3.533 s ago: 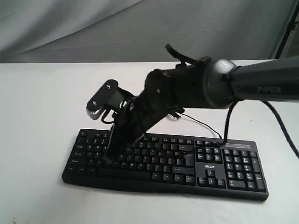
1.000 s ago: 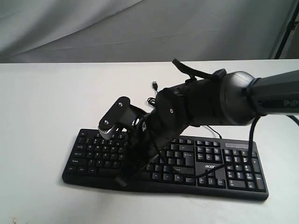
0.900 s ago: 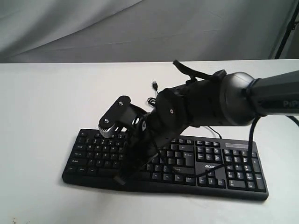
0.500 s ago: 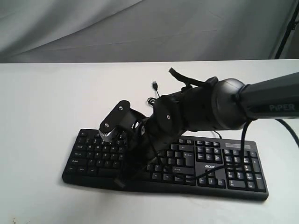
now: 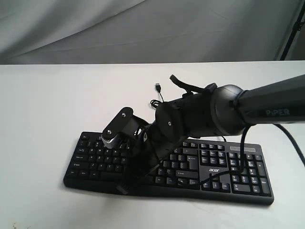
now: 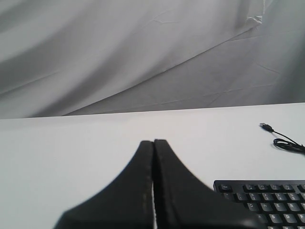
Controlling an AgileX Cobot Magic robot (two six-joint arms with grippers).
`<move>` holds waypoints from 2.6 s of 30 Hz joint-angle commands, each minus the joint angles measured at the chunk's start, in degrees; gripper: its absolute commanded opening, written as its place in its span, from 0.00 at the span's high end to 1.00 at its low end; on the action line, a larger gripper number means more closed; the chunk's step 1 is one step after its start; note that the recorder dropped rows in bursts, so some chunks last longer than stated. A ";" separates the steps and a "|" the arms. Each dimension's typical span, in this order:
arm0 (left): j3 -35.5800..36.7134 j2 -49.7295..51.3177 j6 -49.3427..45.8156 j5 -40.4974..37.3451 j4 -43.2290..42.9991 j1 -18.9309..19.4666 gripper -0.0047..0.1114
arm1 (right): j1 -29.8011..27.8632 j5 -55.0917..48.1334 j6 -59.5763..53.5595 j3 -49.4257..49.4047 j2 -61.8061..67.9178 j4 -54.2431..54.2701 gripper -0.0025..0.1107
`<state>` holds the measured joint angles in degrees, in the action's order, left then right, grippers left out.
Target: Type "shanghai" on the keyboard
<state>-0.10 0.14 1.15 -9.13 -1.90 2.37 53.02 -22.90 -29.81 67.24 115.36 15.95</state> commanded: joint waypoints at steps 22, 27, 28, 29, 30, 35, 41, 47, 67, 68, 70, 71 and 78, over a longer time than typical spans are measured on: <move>0.10 -0.14 0.15 0.34 0.00 -0.37 0.96 | -0.46 -5.71 -0.77 10.85 3.50 -1.39 0.98; 0.10 -0.14 0.15 0.34 0.00 -0.37 0.96 | -0.46 -5.70 -0.77 10.85 4.22 -1.39 0.98; 0.10 -0.14 0.15 0.34 0.00 -0.37 0.96 | -0.46 -5.70 -0.77 10.85 4.22 -1.39 0.98; 0.10 -0.14 0.15 0.34 0.00 -0.37 0.96 | -0.46 -5.70 -0.77 10.85 4.22 -1.39 0.98; 0.10 -0.14 0.15 0.34 0.00 -0.37 0.96 | -0.46 -5.70 -0.77 10.85 4.22 -1.39 0.98; 0.10 -0.14 0.15 0.34 0.00 -0.37 0.96 | -0.46 -5.44 -1.20 10.85 6.16 -0.42 0.98; 0.10 -0.14 0.15 0.34 0.00 -0.37 0.96 | -0.46 -6.04 -1.19 10.85 3.30 -1.52 0.98; 0.10 -0.14 0.15 0.34 0.00 -0.37 0.96 | -0.46 -8.53 2.09 10.85 1.44 -5.02 0.98; 0.10 -0.14 0.15 0.34 0.00 -0.37 0.96 | -1.62 -7.11 3.19 8.51 1.22 -5.51 0.98; 0.10 -0.14 0.15 0.34 0.00 -0.37 0.96 | -1.62 -7.11 3.19 8.51 1.59 -5.38 0.98; 0.10 -0.14 0.15 0.34 0.00 -0.37 0.96 | -1.62 -6.89 2.95 8.51 2.67 -5.11 0.98; 0.10 -0.14 0.15 0.34 0.00 -0.37 0.96 | -1.62 -6.75 2.71 8.51 3.05 -4.38 0.98; 0.10 -0.14 0.15 0.34 0.00 -0.37 0.96 | -1.52 -6.98 1.49 8.51 4.00 -2.93 0.98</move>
<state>-0.10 0.14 1.15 -9.13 -1.90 2.37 51.65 -30.18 -27.66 76.06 119.16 12.85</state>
